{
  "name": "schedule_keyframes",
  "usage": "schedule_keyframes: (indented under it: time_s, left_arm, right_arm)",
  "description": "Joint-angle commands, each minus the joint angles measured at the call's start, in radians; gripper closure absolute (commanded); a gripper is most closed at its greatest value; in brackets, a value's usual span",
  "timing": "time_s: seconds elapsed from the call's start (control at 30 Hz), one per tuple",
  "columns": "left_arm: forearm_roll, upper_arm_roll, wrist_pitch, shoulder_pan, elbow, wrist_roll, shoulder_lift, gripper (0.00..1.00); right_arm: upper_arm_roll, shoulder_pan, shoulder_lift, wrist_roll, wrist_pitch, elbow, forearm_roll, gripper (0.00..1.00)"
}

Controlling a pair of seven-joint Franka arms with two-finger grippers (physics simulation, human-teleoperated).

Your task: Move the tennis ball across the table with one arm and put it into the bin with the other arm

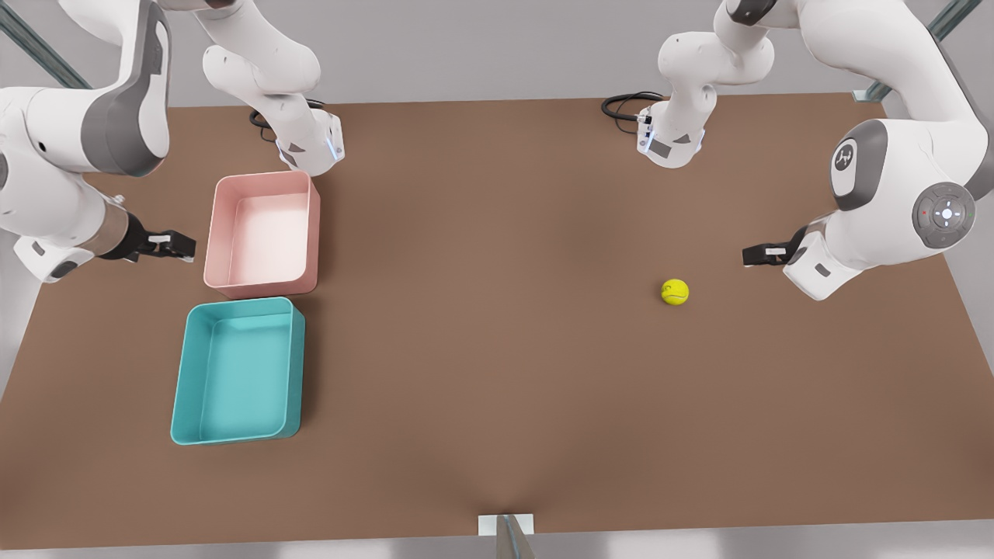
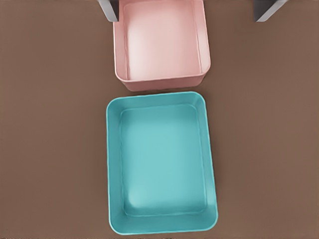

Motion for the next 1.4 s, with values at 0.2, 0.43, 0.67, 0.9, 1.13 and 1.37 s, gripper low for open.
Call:
schedule_keyframes:
  time_s: [0.2, 0.43, 0.67, 0.9, 1.13, 1.37]
  left_arm:
    - [0.032, 0.000, 0.319, 0.002, -0.230, 0.443, 0.003, 0.79]
    - [0.127, 0.000, 0.788, 0.071, -0.535, 1.571, 0.100, 0.79]
    - [0.180, 0.000, 0.994, 0.084, -0.750, 1.971, 0.111, 0.79]
    - [0.220, -0.005, 0.945, 0.054, -0.843, 1.887, 0.102, 0.79]
    - [0.217, -0.005, 0.874, 0.055, -0.905, 1.349, 0.095, 0.79]
    - [0.207, -0.008, 0.893, 0.029, -0.920, 1.273, 0.114, 0.79]
  right_arm:
    - [0.004, 0.056, 0.047, -0.002, 0.025, -0.013, 0.001, 0.00]
    - [0.004, 0.058, 0.074, -0.002, 0.038, -0.025, 0.015, 0.00]
    - [0.003, 0.056, 0.077, -0.001, 0.127, -0.030, 0.044, 0.00]
    - [0.003, 0.050, 0.054, -0.002, 0.119, -0.056, 0.051, 0.00]
    - [-0.002, 0.042, 0.056, -0.005, 0.125, -0.077, 0.055, 0.00]
    - [-0.005, 0.042, 0.057, -0.007, 0.128, -0.080, 0.054, 0.00]
